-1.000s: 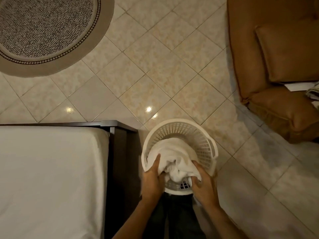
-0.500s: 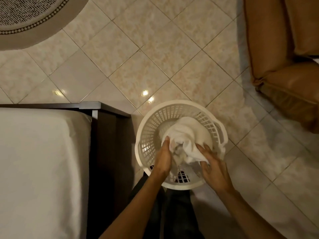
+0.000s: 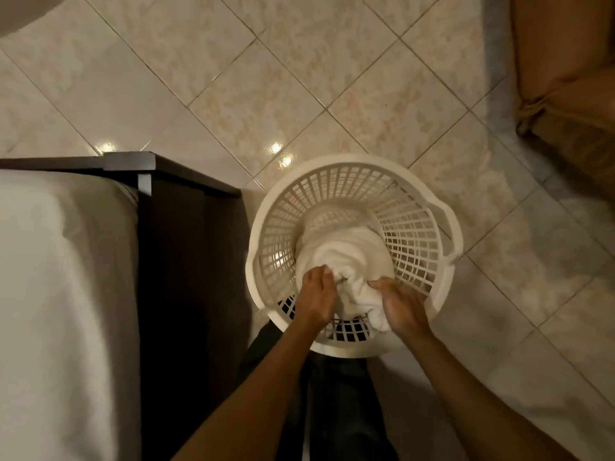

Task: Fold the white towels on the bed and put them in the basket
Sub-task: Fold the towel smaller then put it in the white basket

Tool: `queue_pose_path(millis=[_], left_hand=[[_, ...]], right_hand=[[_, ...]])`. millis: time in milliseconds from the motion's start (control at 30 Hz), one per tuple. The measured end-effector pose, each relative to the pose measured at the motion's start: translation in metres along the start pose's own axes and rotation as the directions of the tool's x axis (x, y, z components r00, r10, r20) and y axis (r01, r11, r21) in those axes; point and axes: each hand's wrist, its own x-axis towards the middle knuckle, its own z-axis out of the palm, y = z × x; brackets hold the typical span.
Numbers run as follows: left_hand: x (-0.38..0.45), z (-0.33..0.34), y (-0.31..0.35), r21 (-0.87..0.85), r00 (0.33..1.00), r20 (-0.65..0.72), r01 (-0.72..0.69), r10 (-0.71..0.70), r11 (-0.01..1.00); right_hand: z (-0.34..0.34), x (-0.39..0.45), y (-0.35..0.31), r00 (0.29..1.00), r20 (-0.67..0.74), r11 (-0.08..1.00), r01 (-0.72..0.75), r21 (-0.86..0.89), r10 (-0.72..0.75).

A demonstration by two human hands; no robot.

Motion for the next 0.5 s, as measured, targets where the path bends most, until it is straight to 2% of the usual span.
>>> queue_pose_path(millis=[100,167,233,333,500], left_hand=[[0.027,-0.004,0.006,0.058,0.999,-0.052,0.010,-0.007,0.998],[0.042,-0.002,0.011,0.091,0.999,-0.023,0.044,-0.042,0.995],[0.048,0.003,0.014,0.135,0.997,0.063,0.043,-0.052,0.990],[0.047,0.009,0.012,0.305,0.972,0.230,-0.035,-0.038,0.952],[0.036,0.007,0.009,0.402,0.968,0.248,-0.125,0.023,0.907]], right_hand=[[-0.008,0.025,-0.015,0.999,-0.042,0.988,0.009,-0.157,-0.016],[-0.005,0.041,-0.014,0.996,-0.055,0.977,0.056,-0.207,-0.069],[0.000,0.051,-0.007,0.998,0.010,0.957,0.066,-0.283,-0.066],[0.012,0.057,0.007,0.987,0.155,0.929,0.025,-0.369,0.035],[0.017,0.055,0.009,0.969,0.235,0.921,0.026,-0.390,0.072]])
